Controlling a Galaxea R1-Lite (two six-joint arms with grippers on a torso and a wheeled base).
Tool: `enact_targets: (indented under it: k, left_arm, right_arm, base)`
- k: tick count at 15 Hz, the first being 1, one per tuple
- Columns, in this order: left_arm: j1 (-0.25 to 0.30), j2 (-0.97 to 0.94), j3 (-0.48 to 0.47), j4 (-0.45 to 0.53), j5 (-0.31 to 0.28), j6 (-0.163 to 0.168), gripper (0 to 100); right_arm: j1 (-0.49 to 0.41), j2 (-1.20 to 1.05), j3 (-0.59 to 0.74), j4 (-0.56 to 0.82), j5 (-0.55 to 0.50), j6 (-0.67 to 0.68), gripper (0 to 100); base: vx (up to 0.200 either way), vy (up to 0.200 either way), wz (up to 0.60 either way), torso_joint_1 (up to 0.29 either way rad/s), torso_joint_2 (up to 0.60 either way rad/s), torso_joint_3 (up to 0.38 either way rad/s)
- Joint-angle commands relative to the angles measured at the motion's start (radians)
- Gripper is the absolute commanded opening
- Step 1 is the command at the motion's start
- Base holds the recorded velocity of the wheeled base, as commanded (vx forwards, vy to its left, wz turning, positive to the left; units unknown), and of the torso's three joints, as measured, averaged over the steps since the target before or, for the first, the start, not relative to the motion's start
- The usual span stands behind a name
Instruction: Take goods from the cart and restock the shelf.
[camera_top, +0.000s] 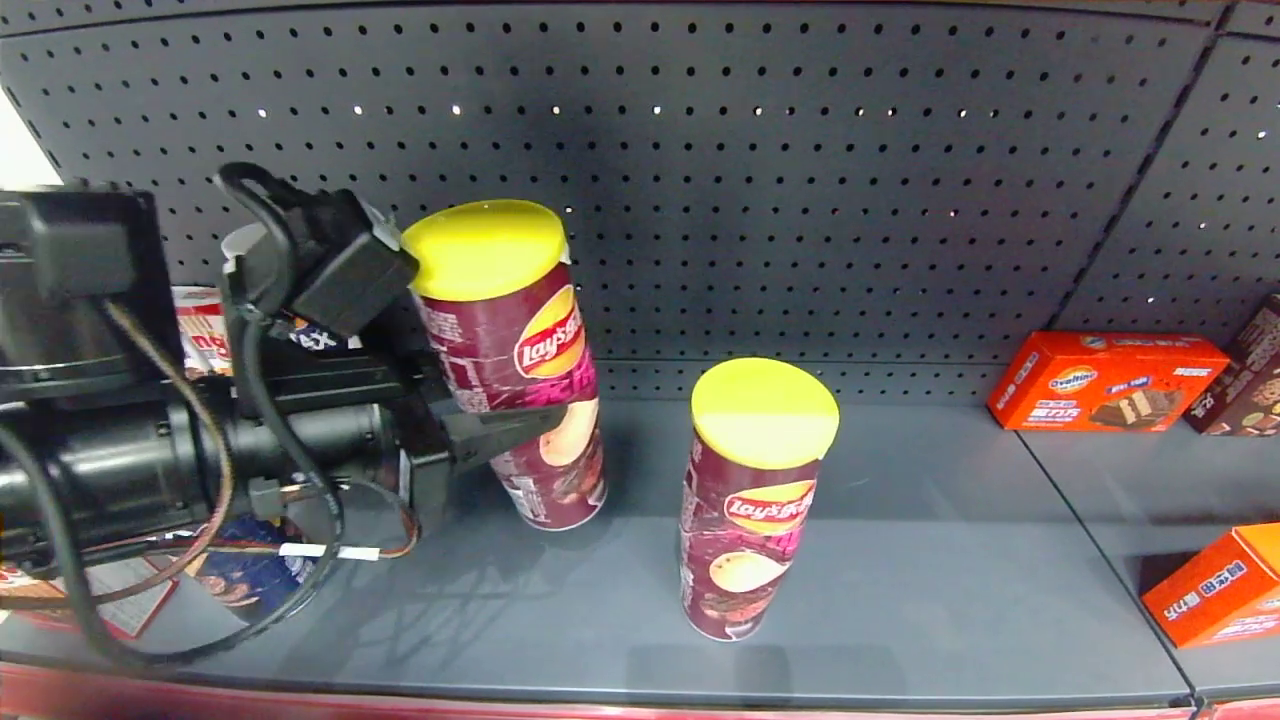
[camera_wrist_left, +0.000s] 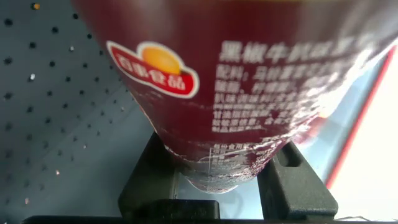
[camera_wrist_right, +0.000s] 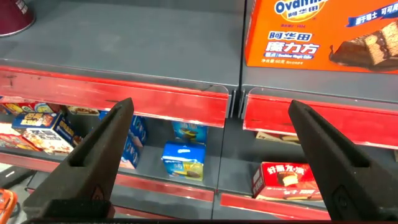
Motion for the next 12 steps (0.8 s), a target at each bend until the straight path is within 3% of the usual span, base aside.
enact_targets:
  k: [1, 6, 9, 12]
  left_arm:
    - [-0.007, 0.122, -0.042, -0.011, 0.011, -0.001, 0]
    - [-0.016, 0.261, -0.202, 0.022, 0.003, -0.046, 0]
    - [-0.022, 0.326, -0.272, 0.046, -0.043, -0.049, 0]
    - [-0.024, 0.383, -0.326, 0.045, -0.043, -0.047, 0]
  right_arm:
    - [0.001, 0.005, 0.0, 0.0, 0.001, 0.0, 100]
    - [0.001, 0.005, 0.0, 0.0, 0.001, 0.0, 100]
    - [0.001, 0.005, 0.0, 0.0, 0.001, 0.0, 100]
    - [0.001, 0.005, 0.0, 0.0, 0.001, 0.0, 100]
  base:
    - [0.0, 0.0, 0.0, 0.0, 0.0, 0.0]
    - [0.0, 0.0, 0.0, 0.0, 0.0, 0.0]
    - [0.0, 0.0, 0.0, 0.0, 0.0, 0.0]
    - [0.0, 0.0, 0.0, 0.0, 0.0, 0.0]
